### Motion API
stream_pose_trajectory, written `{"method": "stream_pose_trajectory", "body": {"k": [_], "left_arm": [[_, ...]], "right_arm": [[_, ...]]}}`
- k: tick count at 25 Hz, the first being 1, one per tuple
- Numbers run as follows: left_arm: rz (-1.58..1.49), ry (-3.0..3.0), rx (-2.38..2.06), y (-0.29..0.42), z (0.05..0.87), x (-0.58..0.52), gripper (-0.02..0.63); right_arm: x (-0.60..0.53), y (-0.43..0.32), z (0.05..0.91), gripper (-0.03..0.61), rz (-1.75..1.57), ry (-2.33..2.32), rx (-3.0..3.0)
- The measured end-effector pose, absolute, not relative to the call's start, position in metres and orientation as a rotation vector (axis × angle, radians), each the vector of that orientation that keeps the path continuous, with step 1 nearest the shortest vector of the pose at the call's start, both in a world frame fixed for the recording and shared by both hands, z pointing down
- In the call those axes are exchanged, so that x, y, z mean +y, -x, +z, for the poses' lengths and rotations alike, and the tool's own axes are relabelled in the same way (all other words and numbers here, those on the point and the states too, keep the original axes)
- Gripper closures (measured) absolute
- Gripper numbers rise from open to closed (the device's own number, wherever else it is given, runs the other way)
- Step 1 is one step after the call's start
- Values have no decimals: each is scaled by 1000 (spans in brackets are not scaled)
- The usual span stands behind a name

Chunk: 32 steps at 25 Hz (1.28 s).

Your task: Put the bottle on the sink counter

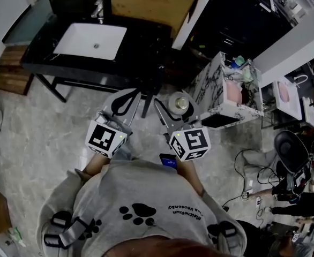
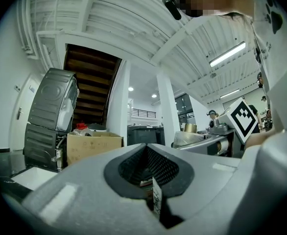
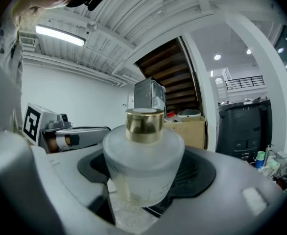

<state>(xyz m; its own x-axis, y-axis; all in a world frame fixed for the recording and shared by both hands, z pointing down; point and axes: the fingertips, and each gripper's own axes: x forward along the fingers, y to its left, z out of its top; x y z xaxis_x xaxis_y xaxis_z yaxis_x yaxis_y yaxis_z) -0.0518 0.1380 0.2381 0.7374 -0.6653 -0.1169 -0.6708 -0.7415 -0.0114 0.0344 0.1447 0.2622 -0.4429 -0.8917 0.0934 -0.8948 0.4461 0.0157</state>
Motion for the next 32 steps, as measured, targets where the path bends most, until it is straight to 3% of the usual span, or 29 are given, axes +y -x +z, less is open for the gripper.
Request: {"method": "stream_pose_trajectory", "body": {"k": [16, 32], "left_arm": [[166, 2919, 971, 67, 247, 27, 611], [176, 2992, 911, 79, 258, -10, 611]], "right_arm": [[36, -22, 260, 239, 39, -1759, -2529], [5, -10, 268, 239, 73, -1813, -2462]]}}
